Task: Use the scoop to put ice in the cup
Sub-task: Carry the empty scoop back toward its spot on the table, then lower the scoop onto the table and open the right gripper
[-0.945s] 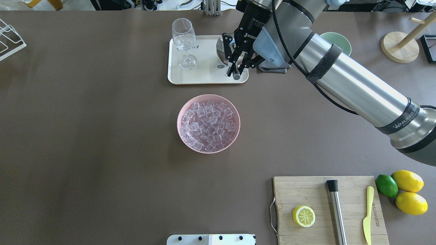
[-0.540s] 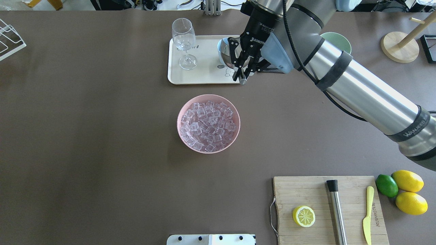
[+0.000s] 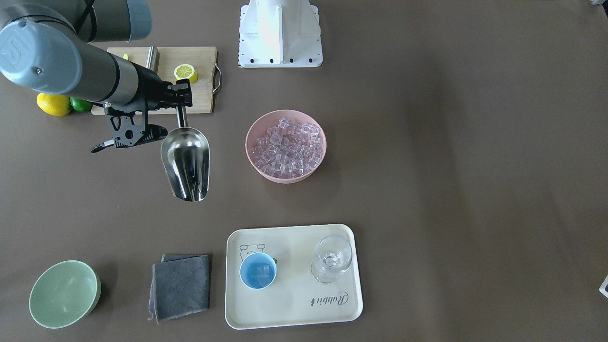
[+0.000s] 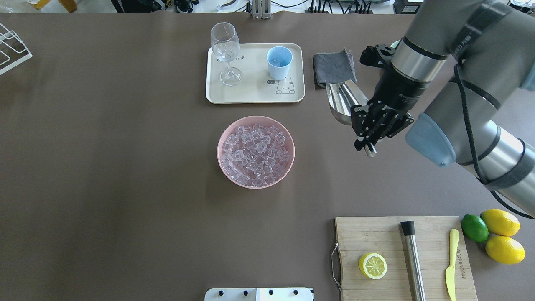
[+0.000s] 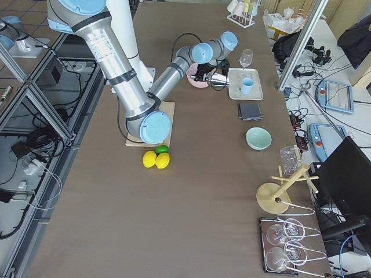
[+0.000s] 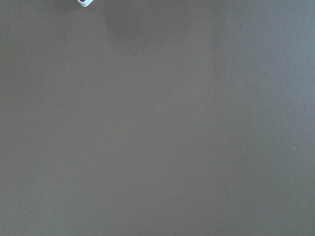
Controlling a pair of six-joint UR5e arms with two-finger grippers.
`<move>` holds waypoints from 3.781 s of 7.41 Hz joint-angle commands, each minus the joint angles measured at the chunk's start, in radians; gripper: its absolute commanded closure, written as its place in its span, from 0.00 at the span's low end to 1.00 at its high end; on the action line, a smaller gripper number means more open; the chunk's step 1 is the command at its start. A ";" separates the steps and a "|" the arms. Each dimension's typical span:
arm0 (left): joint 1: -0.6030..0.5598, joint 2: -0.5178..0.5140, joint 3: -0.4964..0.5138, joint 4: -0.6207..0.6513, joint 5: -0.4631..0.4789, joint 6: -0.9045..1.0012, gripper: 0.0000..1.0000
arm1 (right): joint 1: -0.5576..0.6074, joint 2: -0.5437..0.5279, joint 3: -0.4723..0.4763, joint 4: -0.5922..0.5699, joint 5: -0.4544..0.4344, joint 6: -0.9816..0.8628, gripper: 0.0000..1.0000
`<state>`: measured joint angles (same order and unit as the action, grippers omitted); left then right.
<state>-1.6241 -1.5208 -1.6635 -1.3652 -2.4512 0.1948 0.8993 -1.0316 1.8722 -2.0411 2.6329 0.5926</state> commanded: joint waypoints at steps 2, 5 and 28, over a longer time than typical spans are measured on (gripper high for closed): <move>0.001 -0.001 0.004 0.000 0.001 0.000 0.02 | -0.058 -0.329 0.114 0.271 -0.138 0.003 1.00; -0.005 0.001 0.004 0.000 0.001 0.000 0.02 | -0.083 -0.409 0.055 0.442 -0.168 0.044 1.00; -0.042 0.100 -0.039 0.008 0.001 0.000 0.02 | -0.151 -0.387 -0.151 0.927 -0.205 0.524 0.01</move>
<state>-1.6651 -1.4209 -1.7032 -1.3620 -2.4498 0.1939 0.7487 -1.4202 1.7208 -1.1135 2.4238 1.1198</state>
